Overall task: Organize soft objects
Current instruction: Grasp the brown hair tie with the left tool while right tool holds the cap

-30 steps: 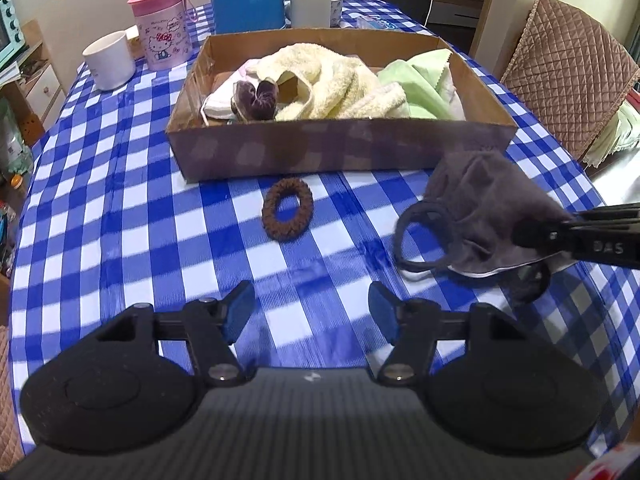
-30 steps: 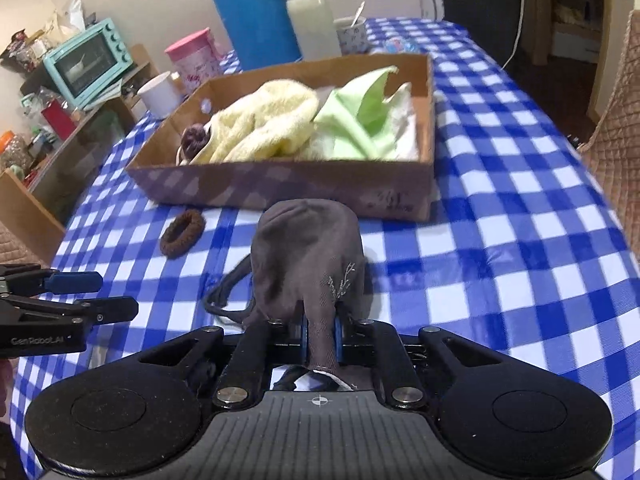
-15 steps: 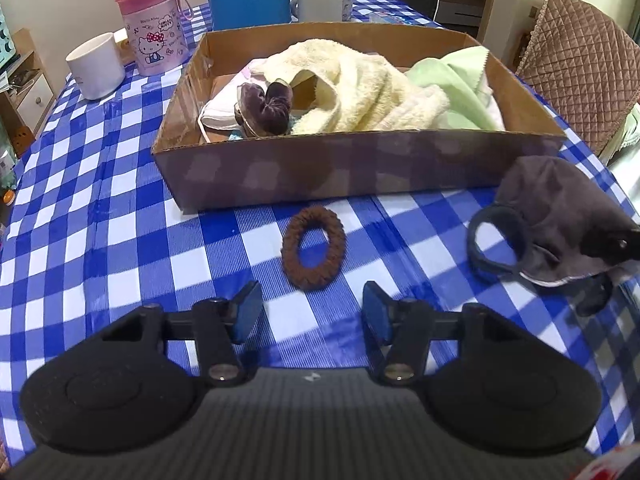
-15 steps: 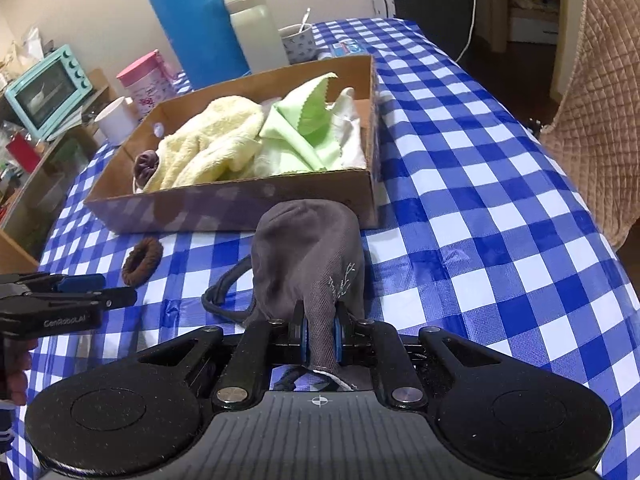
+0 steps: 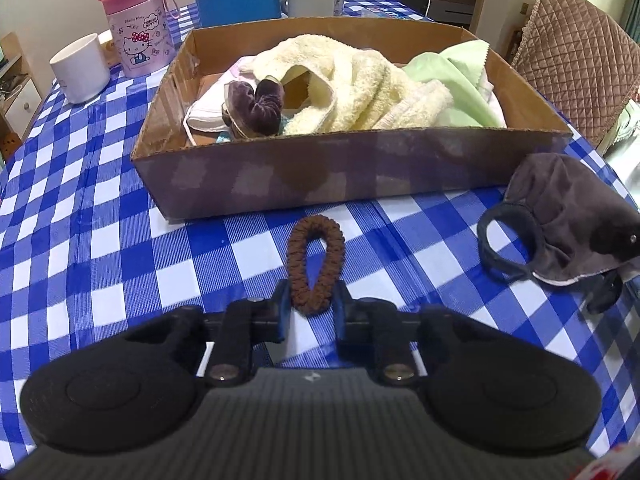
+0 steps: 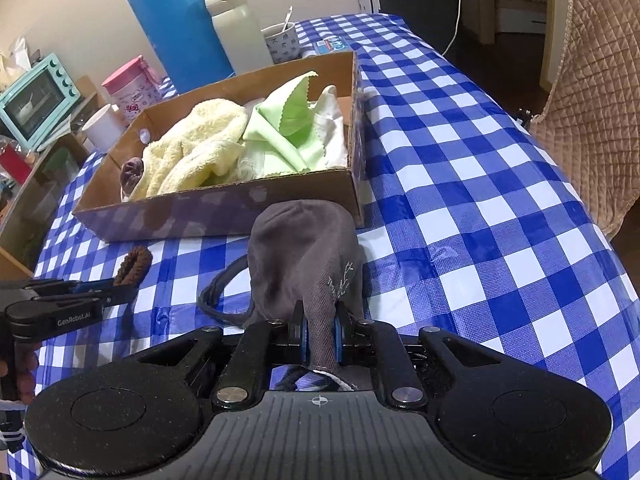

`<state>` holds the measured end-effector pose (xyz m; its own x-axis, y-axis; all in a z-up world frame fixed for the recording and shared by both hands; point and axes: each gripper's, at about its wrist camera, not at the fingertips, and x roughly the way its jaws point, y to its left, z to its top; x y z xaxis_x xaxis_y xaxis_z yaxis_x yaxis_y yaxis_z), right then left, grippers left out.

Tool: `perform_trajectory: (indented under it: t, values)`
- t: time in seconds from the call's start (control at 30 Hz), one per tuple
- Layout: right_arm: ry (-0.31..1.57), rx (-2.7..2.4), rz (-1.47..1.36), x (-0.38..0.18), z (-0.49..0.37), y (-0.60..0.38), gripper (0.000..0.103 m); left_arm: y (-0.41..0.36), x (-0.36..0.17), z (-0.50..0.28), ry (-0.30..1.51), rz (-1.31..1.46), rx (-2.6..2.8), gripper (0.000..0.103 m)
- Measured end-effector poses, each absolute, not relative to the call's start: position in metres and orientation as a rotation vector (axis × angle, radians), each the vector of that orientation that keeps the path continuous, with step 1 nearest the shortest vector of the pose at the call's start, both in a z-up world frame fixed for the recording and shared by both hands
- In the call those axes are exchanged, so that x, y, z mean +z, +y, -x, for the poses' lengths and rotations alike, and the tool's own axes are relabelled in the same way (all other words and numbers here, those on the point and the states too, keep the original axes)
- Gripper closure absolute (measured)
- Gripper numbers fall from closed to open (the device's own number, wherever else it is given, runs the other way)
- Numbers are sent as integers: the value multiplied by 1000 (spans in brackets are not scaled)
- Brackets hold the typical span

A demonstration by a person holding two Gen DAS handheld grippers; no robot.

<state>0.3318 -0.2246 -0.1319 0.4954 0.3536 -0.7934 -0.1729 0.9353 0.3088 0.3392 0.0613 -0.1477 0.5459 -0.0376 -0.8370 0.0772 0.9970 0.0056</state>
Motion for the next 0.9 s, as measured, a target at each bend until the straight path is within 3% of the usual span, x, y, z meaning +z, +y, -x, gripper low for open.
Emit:
perform_trajectory:
  t: [0.23, 0.33, 0.43, 0.63, 0.73, 0.8, 0.9]
  values:
    - [1007, 330, -205, -132, -330, -225, 91, 55, -145, -310, 1034, -25, -60, 83]
    - [1009, 331, -213, -133, -329, -226, 91, 53, -144, -301, 1046, -8, -52, 78]
    - [1008, 334, -214, -132, -328, -225, 91, 52, -145, -303, 1049, -4, -49, 65]
    - [1005, 336, -213, -130, -325, -227, 91, 52, -146, -314, 1048, -12, -43, 61]
    - [1007, 329, -220, -130, -325, -229, 91, 51, -147, -318, 1047, -24, -48, 64]
    - [1007, 328, -224, -130, -325, -231, 91, 50, -147, -318, 1046, -25, -52, 76]
    - [1004, 327, -226, -129, -325, -231, 91, 50, -146, -317, 1046, -20, -62, 85]
